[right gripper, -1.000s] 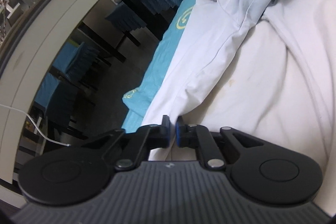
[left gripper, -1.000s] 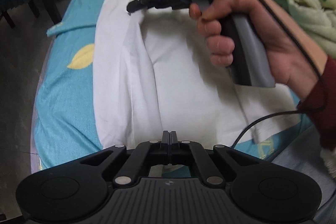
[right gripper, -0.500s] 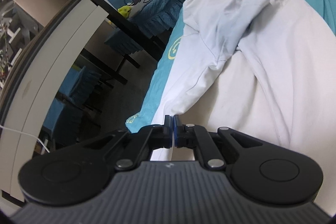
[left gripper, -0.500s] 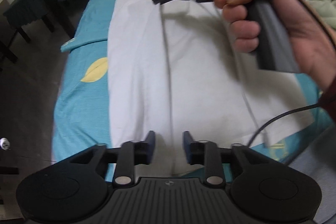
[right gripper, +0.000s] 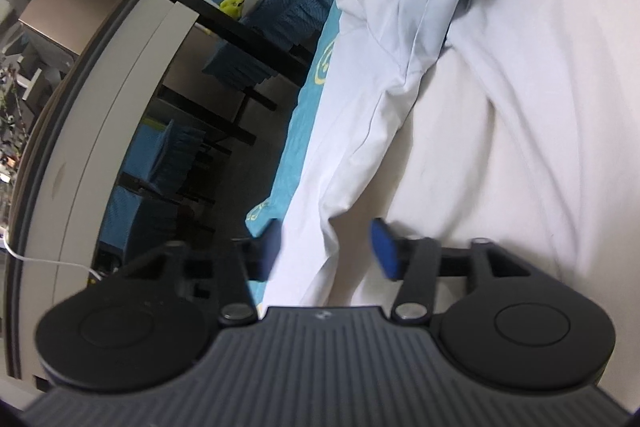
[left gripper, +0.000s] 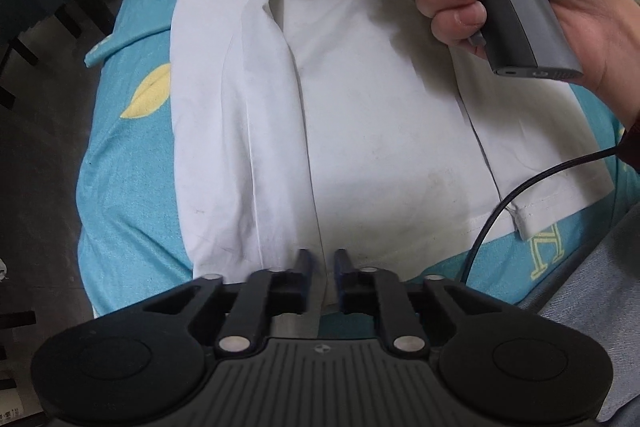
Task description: Fold clothes
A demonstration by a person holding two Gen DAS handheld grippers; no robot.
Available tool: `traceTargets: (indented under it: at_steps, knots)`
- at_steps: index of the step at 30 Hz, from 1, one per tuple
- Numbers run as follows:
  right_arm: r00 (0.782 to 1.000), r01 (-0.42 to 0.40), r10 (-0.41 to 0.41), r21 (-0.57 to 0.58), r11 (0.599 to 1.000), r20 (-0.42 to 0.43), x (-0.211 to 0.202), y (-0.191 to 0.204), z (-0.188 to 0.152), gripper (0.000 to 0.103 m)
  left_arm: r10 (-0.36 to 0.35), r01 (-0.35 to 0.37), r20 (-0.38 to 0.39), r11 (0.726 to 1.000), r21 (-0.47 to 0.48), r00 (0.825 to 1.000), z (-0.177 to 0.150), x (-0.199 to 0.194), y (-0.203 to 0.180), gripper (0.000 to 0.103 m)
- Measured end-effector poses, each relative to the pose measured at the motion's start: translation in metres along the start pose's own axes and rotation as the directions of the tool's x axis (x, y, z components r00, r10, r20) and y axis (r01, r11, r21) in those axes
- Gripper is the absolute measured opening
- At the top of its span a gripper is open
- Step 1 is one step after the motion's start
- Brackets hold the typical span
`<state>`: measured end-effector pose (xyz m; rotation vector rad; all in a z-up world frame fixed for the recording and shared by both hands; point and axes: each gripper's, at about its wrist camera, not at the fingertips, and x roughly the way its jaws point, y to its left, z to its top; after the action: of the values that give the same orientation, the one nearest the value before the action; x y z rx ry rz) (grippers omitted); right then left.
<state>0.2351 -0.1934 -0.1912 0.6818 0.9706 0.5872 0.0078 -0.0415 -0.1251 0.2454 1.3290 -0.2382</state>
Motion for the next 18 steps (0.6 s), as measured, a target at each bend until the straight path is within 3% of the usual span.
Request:
traceTargets:
  at_steps: [5, 7, 8, 9, 14, 18]
  knots:
    - [1.0, 0.012, -0.012, -0.04, 0.999, -0.007, 0.008, 0.005, -0.008, 0.051, -0.027, 0.028, 0.055, 0.999, -0.022, 0.998, -0.001, -0.018, 0.005, 0.0]
    - [1.0, 0.024, -0.024, -0.058, 0.998, -0.013, 0.01, 0.007, -0.009, 0.029, -0.047, 0.05, 0.086, 0.998, -0.03, 0.995, -0.002, -0.032, 0.006, 0.0]
    - [0.999, 0.033, -0.034, -0.061, 0.998, -0.014, 0.01, 0.007, -0.009, 0.009, -0.061, 0.065, 0.1, 0.997, -0.036, 0.993, -0.002, -0.039, 0.006, 0.0]
    - [0.999, 0.032, -0.032, -0.063, 0.998, -0.001, 0.007, 0.008, -0.009, 0.005, -0.08, 0.085, 0.116, 0.996, -0.04, 0.99, -0.002, -0.048, 0.005, 0.0]
    - [0.997, 0.051, -0.044, -0.106, 0.993, 0.069, -0.014, 0.022, -0.004, 0.004, -0.171, 0.178, 0.152, 0.983, -0.037, 0.973, 0.004, -0.067, -0.006, 0.0]
    - [0.987, 0.142, -0.127, -0.172, 0.975, 0.096, -0.023, 0.031, -0.003, 0.004, -0.168, 0.169, 0.115, 0.986, -0.001, 0.979, 0.004, -0.045, -0.023, 0.0]
